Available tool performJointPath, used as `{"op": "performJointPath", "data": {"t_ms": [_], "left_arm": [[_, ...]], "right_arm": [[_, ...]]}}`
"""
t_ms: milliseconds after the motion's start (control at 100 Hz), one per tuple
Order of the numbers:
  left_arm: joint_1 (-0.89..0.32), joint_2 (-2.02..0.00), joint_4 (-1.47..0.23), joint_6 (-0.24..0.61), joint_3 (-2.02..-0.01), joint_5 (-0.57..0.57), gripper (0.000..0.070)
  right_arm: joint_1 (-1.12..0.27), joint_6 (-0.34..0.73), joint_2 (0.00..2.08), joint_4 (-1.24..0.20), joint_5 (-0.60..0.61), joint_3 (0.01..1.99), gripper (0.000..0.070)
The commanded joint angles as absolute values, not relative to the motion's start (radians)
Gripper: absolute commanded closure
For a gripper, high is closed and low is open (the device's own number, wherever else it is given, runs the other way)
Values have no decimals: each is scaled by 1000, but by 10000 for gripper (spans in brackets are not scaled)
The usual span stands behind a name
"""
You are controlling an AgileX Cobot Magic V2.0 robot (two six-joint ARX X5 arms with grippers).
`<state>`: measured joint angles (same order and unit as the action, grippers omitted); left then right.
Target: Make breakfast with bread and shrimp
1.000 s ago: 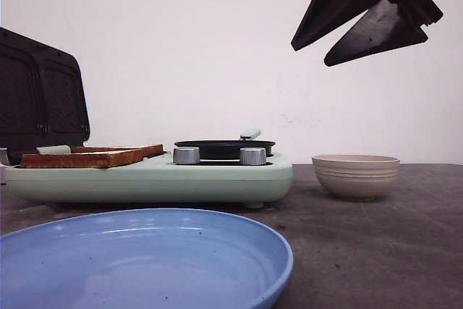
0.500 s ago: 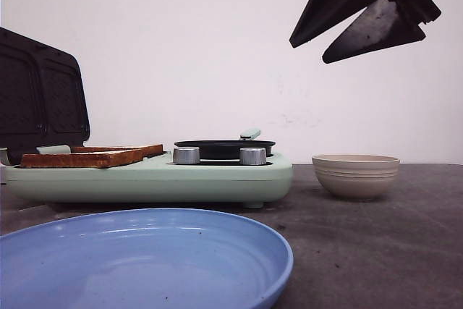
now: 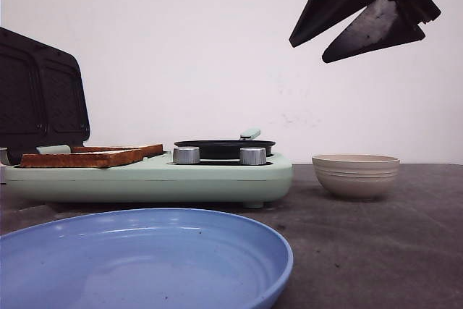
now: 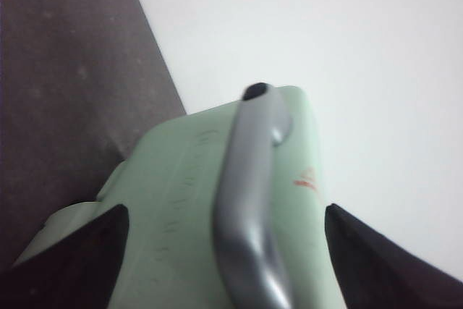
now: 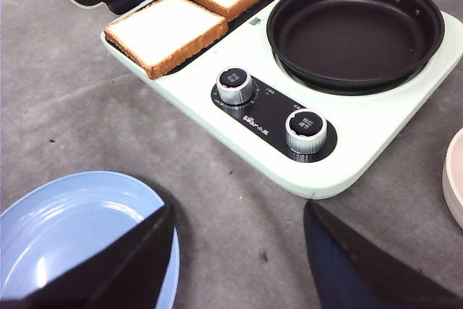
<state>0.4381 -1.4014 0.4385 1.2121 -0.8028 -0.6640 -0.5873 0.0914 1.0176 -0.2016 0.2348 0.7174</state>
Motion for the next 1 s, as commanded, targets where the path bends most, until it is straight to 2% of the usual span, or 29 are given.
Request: {"op": "performJointPath", "data": {"t_ms": [0,190,290,580,630,790,860,990], "left_arm": [[443,-1426,452,1224,-833,-675,227],[437,-1464,463,1217,-878,-688,241],[430,-1480,470,1217,-897,-707,321],[403,-1497,468,1216,-905,-726,329],[402,-1497,469,1216,-905,-725,384],[400,-1497,469,1204,-905,-726,619],[400,-1497,468,1204,-905,-726,692],[394,-1497,464,1200,-905,-725,696]], "right_arm": [[-592,97,1023,-194,235,725,361],[-592,98,1023,-191,235,725,361],[-592,102,1023,-187,235,725,362],[-592,107,1023,-187,234,725,361],[-592,111,1023,-187,234,725,362],[-592,120,1023,-187,235,725,362],[-592,120,1023,-187,235,725,362],[-592,120,1023,-187,235,725,361]]}}
